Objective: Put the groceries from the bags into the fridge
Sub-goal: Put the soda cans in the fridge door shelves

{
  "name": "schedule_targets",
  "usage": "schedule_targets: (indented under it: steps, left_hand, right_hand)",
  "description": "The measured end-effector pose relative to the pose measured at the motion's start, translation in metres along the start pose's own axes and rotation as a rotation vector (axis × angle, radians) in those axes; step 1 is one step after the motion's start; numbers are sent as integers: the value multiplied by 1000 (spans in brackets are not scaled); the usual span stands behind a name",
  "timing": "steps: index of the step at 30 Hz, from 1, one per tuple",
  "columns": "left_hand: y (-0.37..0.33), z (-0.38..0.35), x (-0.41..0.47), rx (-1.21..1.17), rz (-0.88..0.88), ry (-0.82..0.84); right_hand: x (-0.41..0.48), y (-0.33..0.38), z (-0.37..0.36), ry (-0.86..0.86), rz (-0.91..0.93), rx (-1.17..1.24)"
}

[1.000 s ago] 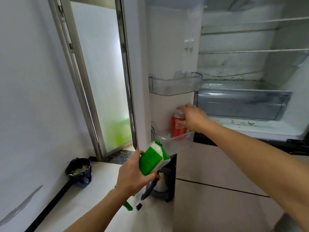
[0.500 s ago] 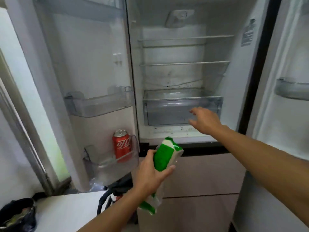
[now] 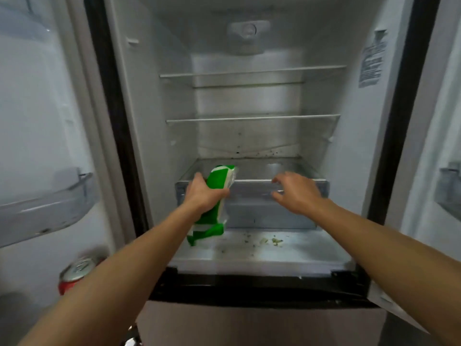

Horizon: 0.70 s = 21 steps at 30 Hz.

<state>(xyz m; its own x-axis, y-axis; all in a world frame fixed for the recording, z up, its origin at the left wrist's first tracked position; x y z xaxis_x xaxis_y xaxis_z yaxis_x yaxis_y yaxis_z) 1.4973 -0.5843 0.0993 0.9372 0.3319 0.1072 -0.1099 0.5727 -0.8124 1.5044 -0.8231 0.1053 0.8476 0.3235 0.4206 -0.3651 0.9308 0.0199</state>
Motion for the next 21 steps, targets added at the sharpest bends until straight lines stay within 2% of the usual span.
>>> schedule_targets:
  steps: [9, 16, 21]
  left_hand:
    - [-29, -10, 139, 194, -42, -57]
    - [-40, -36, 255, 504, -59, -26]
    - [-40, -60, 325, 624, -125, 25]
  right_hand:
    - [106, -8, -35, -7, 121, -17]
    - [197, -25, -81, 174, 141, 25]
    - [231, -32, -107, 271, 167, 5]
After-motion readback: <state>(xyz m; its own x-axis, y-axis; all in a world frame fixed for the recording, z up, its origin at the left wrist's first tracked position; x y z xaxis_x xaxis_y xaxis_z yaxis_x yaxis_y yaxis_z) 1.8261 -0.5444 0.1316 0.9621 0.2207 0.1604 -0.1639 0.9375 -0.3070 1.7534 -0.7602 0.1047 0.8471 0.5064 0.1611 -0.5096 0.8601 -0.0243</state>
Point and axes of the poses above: each hand's wrist, its own x-axis towards the middle knuckle, its own z-axis out of the back of the hand, y = z × x, the point moved 2 cm from there along x, towards the middle knuckle, and after that the axes turned 8 degrees about z, right-handed, at the moved point
